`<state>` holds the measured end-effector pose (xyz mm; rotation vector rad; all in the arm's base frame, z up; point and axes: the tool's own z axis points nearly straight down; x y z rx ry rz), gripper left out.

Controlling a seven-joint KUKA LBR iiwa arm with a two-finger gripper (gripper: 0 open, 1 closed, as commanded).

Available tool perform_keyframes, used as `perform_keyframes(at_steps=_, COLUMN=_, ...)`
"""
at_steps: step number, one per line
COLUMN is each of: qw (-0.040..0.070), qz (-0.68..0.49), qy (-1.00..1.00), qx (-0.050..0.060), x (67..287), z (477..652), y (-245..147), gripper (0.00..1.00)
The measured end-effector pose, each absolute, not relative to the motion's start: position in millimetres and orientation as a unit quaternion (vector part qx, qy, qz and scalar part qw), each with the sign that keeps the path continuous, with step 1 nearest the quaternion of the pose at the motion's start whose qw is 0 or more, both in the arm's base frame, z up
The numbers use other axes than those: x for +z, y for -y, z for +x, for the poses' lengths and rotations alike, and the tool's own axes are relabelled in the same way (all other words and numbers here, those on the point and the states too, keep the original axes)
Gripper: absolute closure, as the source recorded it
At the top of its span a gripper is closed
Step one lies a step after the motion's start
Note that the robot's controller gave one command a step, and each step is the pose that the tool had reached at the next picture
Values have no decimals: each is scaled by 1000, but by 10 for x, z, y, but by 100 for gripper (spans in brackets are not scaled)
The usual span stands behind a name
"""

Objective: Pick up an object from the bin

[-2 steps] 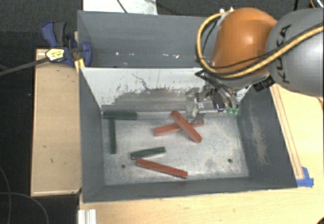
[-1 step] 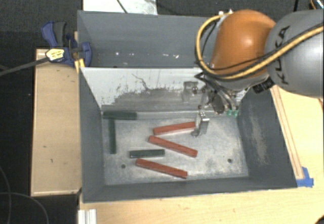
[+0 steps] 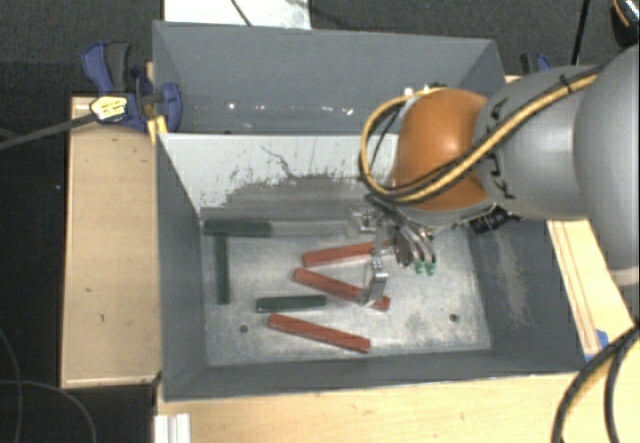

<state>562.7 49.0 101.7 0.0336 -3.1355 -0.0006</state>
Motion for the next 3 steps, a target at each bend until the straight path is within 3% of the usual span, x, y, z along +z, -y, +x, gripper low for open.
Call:
perform_keyframes(at_steps=1, qw=-3, qz=25, qy=1000, qx=0, x=693, z=5937, y=-433, gripper=0)
perform_keyframes(at_steps=2, qw=-1, qz=26, qy=1000, qx=0, x=710, z=5928, y=-437, gripper=100)
perform_keyframes(at_steps=3, qw=-6, qz=16, qy=1000, qx=-1, x=2170, z=5923, y=-550, gripper=100)
